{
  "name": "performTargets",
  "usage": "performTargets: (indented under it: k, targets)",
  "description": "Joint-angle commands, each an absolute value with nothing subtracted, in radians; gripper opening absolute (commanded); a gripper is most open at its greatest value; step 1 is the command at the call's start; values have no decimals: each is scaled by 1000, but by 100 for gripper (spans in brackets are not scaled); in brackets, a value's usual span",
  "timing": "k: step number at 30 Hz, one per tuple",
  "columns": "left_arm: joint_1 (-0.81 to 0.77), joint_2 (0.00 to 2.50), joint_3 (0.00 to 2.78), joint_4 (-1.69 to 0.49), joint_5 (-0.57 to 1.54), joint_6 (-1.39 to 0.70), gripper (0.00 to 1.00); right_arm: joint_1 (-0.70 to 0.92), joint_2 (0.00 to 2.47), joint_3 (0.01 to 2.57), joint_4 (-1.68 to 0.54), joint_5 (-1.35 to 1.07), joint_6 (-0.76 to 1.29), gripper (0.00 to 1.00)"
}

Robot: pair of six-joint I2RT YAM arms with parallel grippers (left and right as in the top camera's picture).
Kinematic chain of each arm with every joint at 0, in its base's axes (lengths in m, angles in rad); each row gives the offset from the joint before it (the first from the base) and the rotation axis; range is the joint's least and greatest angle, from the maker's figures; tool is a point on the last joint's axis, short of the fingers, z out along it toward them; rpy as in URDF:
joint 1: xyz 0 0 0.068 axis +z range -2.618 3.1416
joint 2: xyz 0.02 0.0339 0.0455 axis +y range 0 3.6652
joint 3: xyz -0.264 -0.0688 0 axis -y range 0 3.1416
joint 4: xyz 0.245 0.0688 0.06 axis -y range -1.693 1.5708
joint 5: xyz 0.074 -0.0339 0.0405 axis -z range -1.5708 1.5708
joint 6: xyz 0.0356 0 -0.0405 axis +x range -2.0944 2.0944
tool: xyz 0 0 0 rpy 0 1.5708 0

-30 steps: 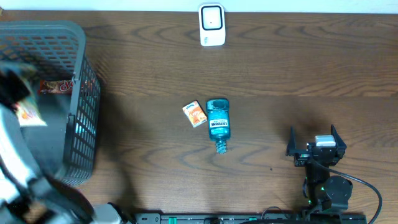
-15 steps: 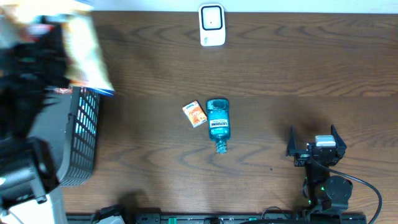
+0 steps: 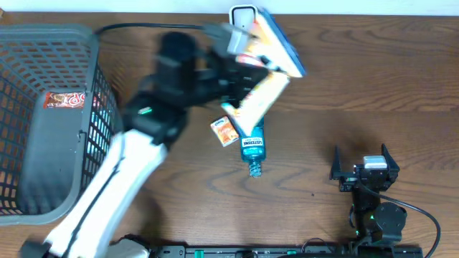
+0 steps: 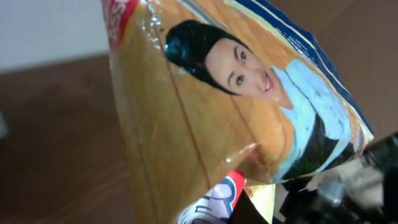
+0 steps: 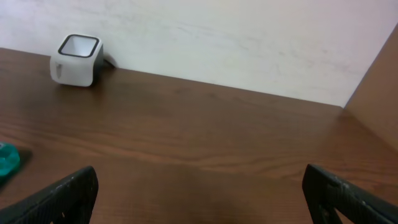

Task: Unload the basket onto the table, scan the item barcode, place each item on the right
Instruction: 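Grasp the snack bag with the left gripper and carry it toward the scanner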

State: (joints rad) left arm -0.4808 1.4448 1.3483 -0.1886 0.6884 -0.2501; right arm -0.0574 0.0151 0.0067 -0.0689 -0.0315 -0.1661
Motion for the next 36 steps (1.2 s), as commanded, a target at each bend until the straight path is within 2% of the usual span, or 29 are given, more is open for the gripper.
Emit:
performTargets:
  k: [1,12,24,25,26,27,28,29,36]
  targets:
    - [-570,1578,1345,-122,653,-267,7,-50,13,6,-72,-32,-173,99]
    - [-681,1935,1345,-2,635,-381,7,-50,13,6,-72,-32,-173,99]
    - [-686,2024,1345,-14,575,-380,8,-50,13,6,-72,-32,-173,99]
    - [-686,2024,1345,-15,568,-380,17,-50,13,6,-72,-32,-173,99]
    - [-686,2024,1345,-18,563,-380,32,-50,13,6,-72,-32,-173,99]
    - [-686,2024,1345,-18,564,-380,42,-50,13,6,-72,-32,-173,99]
    - [-686,2024,1345,-18,564,-380,79,-50,13,6,-72,-32,-173,99]
    - [-686,2024,1345,-19,564,-380,96,-50,13,6,-72,-32,-173,99]
    - [-686,2024,1345,-48,563,-380,99,-50,13,6,-72,-32,-173,99]
